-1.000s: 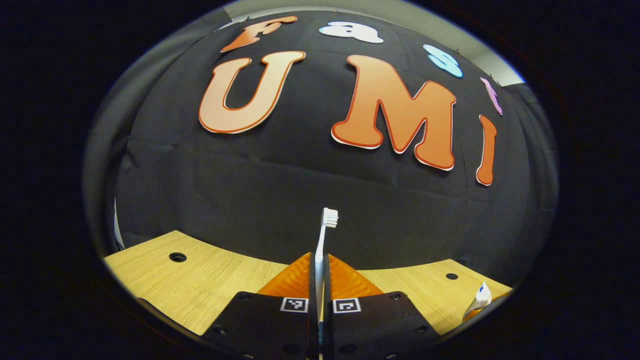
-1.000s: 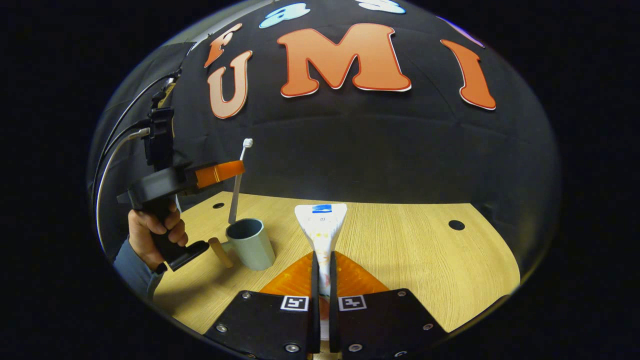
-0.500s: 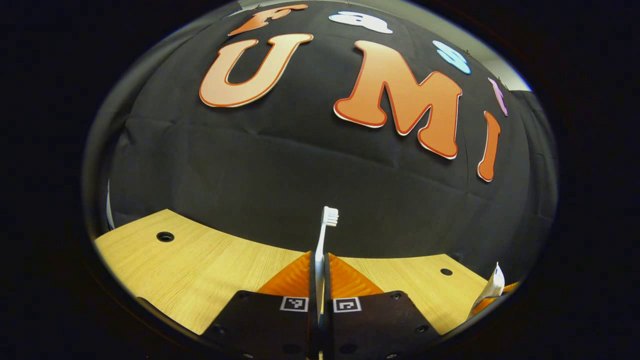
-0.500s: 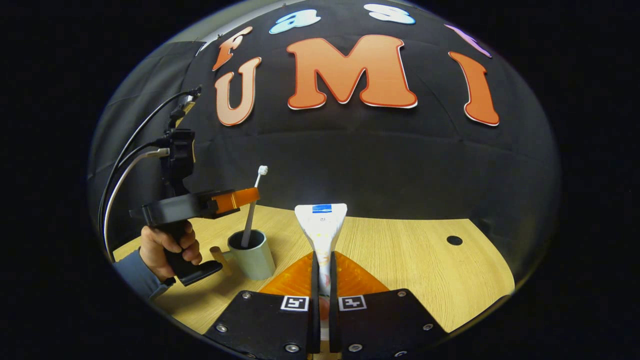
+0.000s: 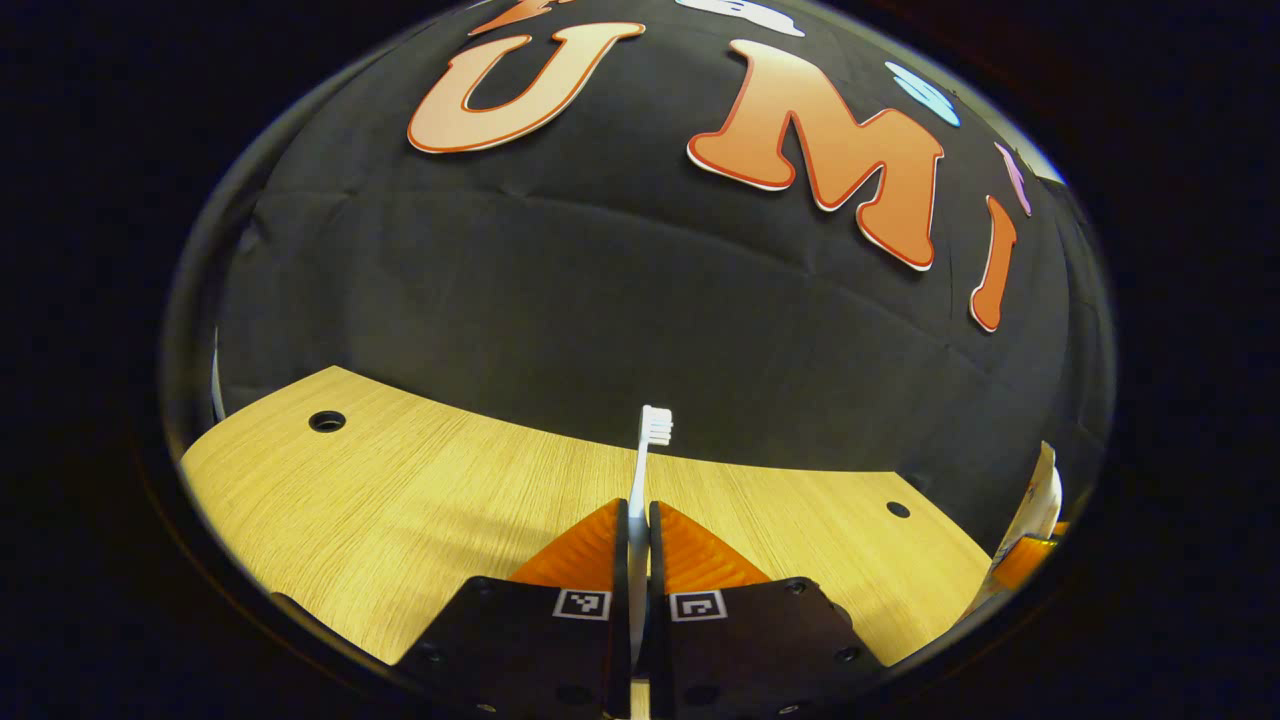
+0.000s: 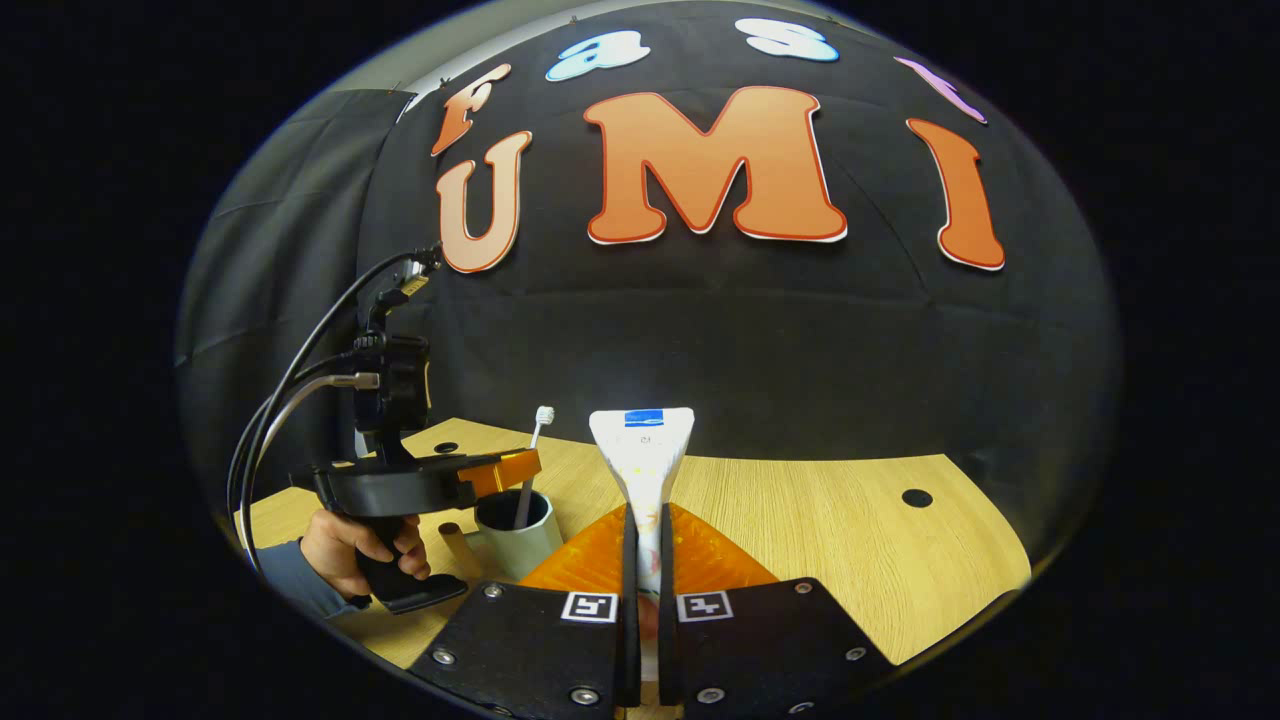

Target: Put the toothbrush and toothpaste on the desktop into the cup, then pick up the cup and place it on the coaster on the desktop.

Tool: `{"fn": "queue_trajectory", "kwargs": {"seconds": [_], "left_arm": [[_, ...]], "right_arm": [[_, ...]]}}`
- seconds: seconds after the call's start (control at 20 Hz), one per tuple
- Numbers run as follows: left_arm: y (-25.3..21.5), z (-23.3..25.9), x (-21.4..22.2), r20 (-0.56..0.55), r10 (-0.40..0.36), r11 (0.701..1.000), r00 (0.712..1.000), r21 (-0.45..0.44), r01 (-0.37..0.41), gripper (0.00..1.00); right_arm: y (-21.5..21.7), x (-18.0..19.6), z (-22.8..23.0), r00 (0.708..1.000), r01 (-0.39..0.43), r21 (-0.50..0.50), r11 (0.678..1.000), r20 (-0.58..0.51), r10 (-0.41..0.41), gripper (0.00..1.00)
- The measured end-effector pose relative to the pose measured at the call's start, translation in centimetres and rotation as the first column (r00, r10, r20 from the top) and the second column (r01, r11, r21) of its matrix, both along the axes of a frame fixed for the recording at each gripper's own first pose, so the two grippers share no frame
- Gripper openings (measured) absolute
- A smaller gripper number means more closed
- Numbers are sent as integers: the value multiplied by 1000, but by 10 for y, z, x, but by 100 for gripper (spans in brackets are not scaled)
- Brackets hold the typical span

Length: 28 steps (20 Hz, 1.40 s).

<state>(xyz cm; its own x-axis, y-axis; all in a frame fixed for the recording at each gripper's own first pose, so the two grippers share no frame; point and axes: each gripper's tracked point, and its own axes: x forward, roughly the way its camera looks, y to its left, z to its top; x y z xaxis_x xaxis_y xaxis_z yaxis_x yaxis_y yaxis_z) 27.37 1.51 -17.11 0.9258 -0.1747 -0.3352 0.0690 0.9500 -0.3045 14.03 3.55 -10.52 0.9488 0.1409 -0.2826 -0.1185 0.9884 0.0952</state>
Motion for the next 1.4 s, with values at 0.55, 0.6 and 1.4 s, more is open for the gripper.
{"fn": "queue_trajectory", "kwargs": {"seconds": [0.55, 0.6, 1.4], "left_arm": [[14, 2, -45, -46, -84, 992, 995, 90, 88, 81], [21, 7, -49, -41, -73, 993, 997, 90, 76, 88], [106, 27, -110, 34, 6, 985, 999, 170, -11, 98]], "right_arm": [[38, 11, 21, 997, -56, 10, 998, 57, 56, 7], [41, 12, 22, 996, -64, 12, 998, 60, 63, 7], [118, 71, 62, 953, -217, 103, 971, 239, 187, 8]]}}
